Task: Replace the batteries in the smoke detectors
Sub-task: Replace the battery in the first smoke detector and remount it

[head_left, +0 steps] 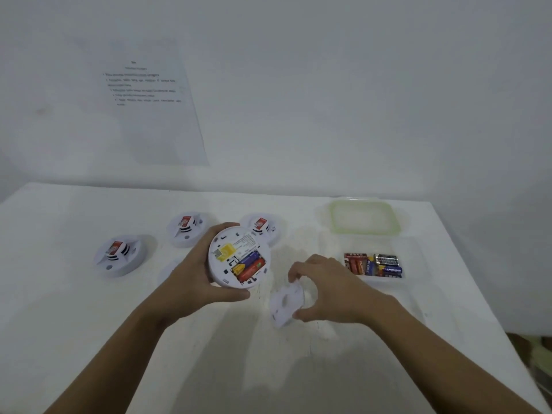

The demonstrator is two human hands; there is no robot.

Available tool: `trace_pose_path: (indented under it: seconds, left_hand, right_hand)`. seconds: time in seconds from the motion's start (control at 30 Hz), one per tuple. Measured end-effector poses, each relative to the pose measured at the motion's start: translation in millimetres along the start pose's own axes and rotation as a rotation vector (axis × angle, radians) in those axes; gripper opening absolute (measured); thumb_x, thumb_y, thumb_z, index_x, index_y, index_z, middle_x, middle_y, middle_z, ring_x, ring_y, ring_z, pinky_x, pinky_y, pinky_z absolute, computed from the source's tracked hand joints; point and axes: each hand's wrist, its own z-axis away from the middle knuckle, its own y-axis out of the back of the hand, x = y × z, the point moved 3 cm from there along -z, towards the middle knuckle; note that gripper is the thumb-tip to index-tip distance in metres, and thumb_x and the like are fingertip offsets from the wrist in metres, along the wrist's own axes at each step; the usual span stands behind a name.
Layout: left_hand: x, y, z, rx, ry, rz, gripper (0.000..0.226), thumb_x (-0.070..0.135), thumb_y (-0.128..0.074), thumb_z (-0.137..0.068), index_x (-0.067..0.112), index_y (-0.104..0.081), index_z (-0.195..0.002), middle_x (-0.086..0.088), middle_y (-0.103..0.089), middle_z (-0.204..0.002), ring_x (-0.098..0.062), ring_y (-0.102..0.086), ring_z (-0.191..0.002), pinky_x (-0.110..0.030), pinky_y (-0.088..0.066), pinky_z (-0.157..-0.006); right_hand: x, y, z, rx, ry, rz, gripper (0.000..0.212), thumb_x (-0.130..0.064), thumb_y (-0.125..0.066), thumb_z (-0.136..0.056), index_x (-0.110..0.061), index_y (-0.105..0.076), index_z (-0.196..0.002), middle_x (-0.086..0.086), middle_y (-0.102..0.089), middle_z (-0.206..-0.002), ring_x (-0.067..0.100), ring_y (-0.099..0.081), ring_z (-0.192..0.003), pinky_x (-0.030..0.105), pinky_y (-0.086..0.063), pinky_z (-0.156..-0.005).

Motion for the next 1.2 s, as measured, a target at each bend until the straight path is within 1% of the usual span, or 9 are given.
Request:
trace_pose_path:
  seconds: [0.17, 0.33, 0.5, 0.63, 0.77, 0.9, 0.97, 1.07, 1.2]
  left_hand:
    - [8.9, -11.0, -3.0, -0.046, -0.026, 0.025, 0.095, 0.0, -0.09, -0.066, 0.034, -0.04, -0.14, 0.023, -0.059, -0.126, -0.005, -0.058, -0.123, -0.02, -0.057, -0.082]
    - [13.1, -26.2, -6.6, -0.05, -0.054, 0.048, 0.096, -0.001, -0.09, -0.067, 0.035, -0.039, -0.14, 0.024, -0.057, -0.129, -0.006, -0.055, -0.127, -0.025, -0.058, -0.087]
    - [22.4, -49.6, -19.4, -0.04, -0.106, 0.056, 0.098, -0.003, -0.09, -0.065, 0.029, -0.039, -0.143, 0.016, -0.053, -0.137, -0.011, -0.052, -0.13, -0.028, -0.059, -0.09]
    - [32.6, -72.7, -32.8, -0.024, -0.114, 0.036, 0.1, 0.006, -0.094, -0.063, 0.032, -0.039, -0.142, 0.013, -0.054, -0.136, -0.016, -0.055, -0.129, -0.036, -0.058, -0.095]
    - [47.4, -100.6, -42.8, -0.017, -0.126, 0.029, 0.099, 0.006, -0.095, -0.062, 0.035, -0.039, -0.139, 0.021, -0.054, -0.13, -0.005, -0.056, -0.124, -0.02, -0.055, -0.09]
    - [60.1, -128.4, -48.5, -0.024, -0.136, 0.016, 0.096, 0.002, -0.093, -0.064, 0.038, -0.037, -0.134, 0.033, -0.053, -0.118, 0.005, -0.054, -0.119, -0.009, -0.051, -0.082]
    - [64.7, -141.6, -50.8, -0.036, -0.134, 0.022, 0.095, -0.002, -0.09, -0.065, 0.037, -0.037, -0.133, 0.034, -0.054, -0.114, 0.008, -0.056, -0.115, -0.008, -0.051, -0.081]
    - [67.7, -156.1, -55.9, -0.044, -0.135, 0.046, 0.093, -0.007, -0.088, -0.067, 0.029, -0.037, -0.136, 0.03, -0.057, -0.115, 0.004, -0.059, -0.114, -0.011, -0.052, -0.082]
    - [69.8, -169.2, -58.8, -0.058, -0.12, 0.031, 0.094, -0.001, -0.09, -0.067, 0.028, -0.037, -0.139, 0.019, -0.058, -0.122, -0.006, -0.059, -0.119, -0.017, -0.054, -0.086]
  right_hand:
    - [6.2, -4.5, 1.8, 0.028, 0.021, 0.069, 0.045, -0.055, -0.073, -0.079, -0.034, -0.065, -0.118, -0.016, -0.064, -0.117, 0.007, -0.047, -0.113, 0.033, -0.039, -0.095]
    - [8.0, 15.1, 17.1, 0.41, -0.087, -0.485, 0.007, -0.025, -0.071, -0.093, -0.028, -0.073, -0.099, -0.018, -0.071, -0.098, 0.002, -0.063, -0.096, 0.02, -0.049, -0.078]
    - [4.8, 32.1, 32.0, 0.533, -0.11, -0.775, 0.008, -0.017, -0.073, -0.091, -0.024, -0.075, -0.094, -0.013, -0.072, -0.097, 0.009, -0.067, -0.095, 0.033, -0.058, -0.079]
    - [12.1, 34.9, 40.6, 0.582, -0.142, -0.798, 0.008, -0.019, -0.079, -0.086, -0.025, -0.077, -0.09, -0.011, -0.068, -0.099, 0.006, -0.067, -0.092, 0.023, -0.056, -0.07]
    - [28.8, 40.1, 52.3, 0.662, -0.215, -0.838, 0.006, -0.011, -0.08, -0.083, -0.014, -0.078, -0.088, -0.003, -0.066, -0.096, 0.003, -0.067, -0.083, 0.017, -0.054, -0.069]
    - [48.8, 42.3, 62.6, 0.666, -0.302, -0.98, 0.007, -0.012, -0.078, -0.086, -0.009, -0.072, -0.086, 0.007, -0.072, -0.093, 0.02, -0.072, -0.085, 0.034, -0.063, -0.076]
    - [58.1, 42.6, 66.8, 0.652, -0.318, -0.984, 0.01, -0.013, -0.08, -0.084, -0.012, -0.071, -0.081, 0.006, -0.069, -0.096, 0.02, -0.07, -0.087, 0.027, -0.06, -0.075]
    - [65.8, 40.2, 73.8, 0.615, -0.3, -0.918, 0.015, -0.017, -0.085, -0.08, -0.017, -0.071, -0.073, 0.002, -0.06, -0.104, 0.007, -0.067, -0.088, 0.017, -0.055, -0.073]
    - [81.3, 43.8, 86.6, 0.591, -0.276, -0.883, 0.029, -0.022, -0.09, -0.073, -0.018, -0.068, -0.091, 0.001, -0.071, -0.104, 0.013, -0.072, -0.089, 0.025, -0.06, -0.072]
